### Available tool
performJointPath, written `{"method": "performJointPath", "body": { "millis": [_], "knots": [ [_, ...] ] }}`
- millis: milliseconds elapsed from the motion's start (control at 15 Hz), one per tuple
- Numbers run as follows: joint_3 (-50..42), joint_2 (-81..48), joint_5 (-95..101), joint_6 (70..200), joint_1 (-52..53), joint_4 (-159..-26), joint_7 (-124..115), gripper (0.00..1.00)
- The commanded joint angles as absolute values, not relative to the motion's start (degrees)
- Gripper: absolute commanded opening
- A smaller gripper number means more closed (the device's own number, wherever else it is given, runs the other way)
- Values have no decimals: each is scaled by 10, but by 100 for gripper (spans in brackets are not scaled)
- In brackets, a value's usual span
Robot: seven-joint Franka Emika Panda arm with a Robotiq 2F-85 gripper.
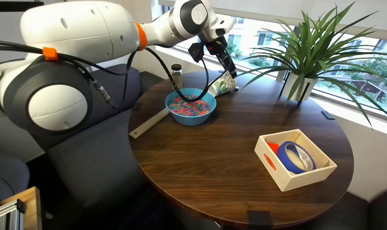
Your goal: Lift the cup from the table and put it in the box
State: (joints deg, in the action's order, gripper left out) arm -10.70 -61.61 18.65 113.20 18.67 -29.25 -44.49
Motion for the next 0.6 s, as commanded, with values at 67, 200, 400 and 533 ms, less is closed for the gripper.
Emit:
{"method": "performJointPath", "body": {
  "millis": [67, 200, 400, 533],
  "knots": [
    [-139, -653, 208, 1162, 197, -260, -491, 100],
    [-147, -655, 205, 1172, 198, -260, -501, 100],
    [-152, -654, 199, 1173, 199, -265, -505, 100],
    [-146, -652, 193, 1160, 200, -272, -487, 100]
  ]
}}
